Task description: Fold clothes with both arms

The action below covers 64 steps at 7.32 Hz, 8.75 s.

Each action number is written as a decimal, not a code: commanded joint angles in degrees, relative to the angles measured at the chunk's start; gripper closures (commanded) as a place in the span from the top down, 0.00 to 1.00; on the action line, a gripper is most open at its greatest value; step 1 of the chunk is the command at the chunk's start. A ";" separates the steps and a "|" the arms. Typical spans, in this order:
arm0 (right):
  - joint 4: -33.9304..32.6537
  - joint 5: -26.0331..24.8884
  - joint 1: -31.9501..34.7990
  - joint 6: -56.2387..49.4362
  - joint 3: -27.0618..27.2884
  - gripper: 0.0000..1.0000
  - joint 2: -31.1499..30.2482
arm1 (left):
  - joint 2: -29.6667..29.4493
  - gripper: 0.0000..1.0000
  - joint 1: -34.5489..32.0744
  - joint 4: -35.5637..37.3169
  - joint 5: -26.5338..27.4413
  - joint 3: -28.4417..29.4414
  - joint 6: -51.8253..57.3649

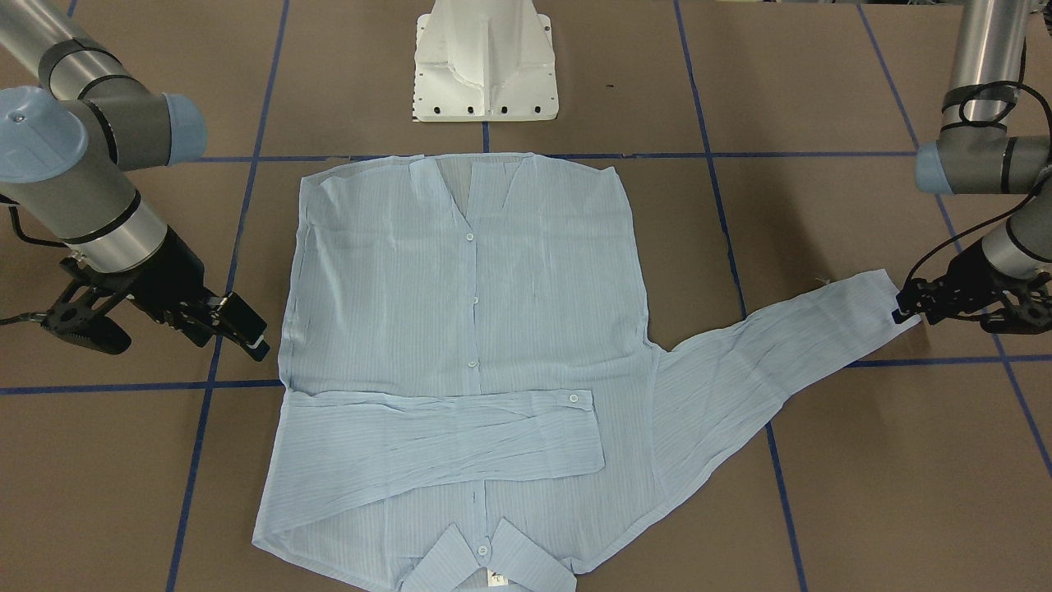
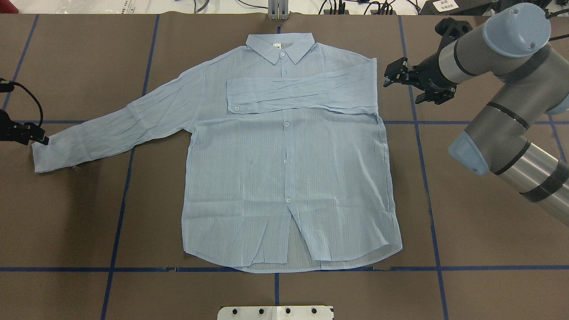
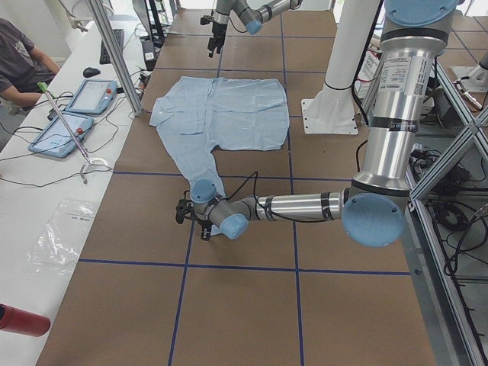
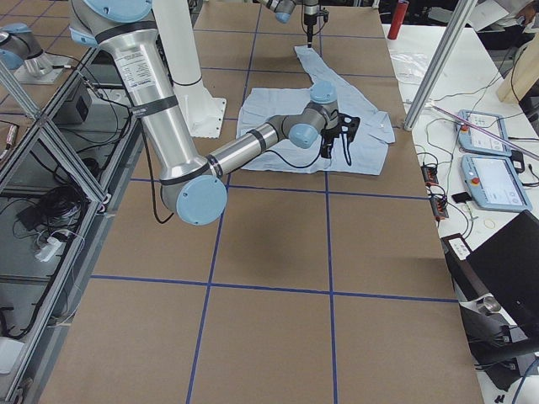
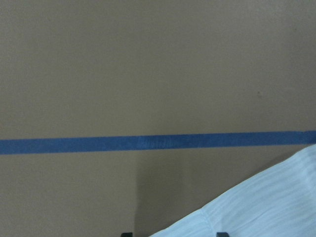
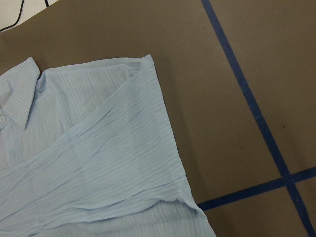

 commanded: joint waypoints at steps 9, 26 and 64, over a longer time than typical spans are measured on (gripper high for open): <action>0.00 -0.09 0.00 0.05 0.06 0.99 -0.40 | -0.30 0.63 0.03 0.30 -0.08 0.56 -0.13; 0.00 2.10 1.75 -2.91 2.69 0.99 -4.52 | -8.42 0.00 8.35 4.40 -6.14 -15.33 -30.10; -5.71 -34.28 -43.95 37.32 24.84 0.84 -26.95 | -24.21 0.99 24.55 9.26 17.24 -22.64 -44.60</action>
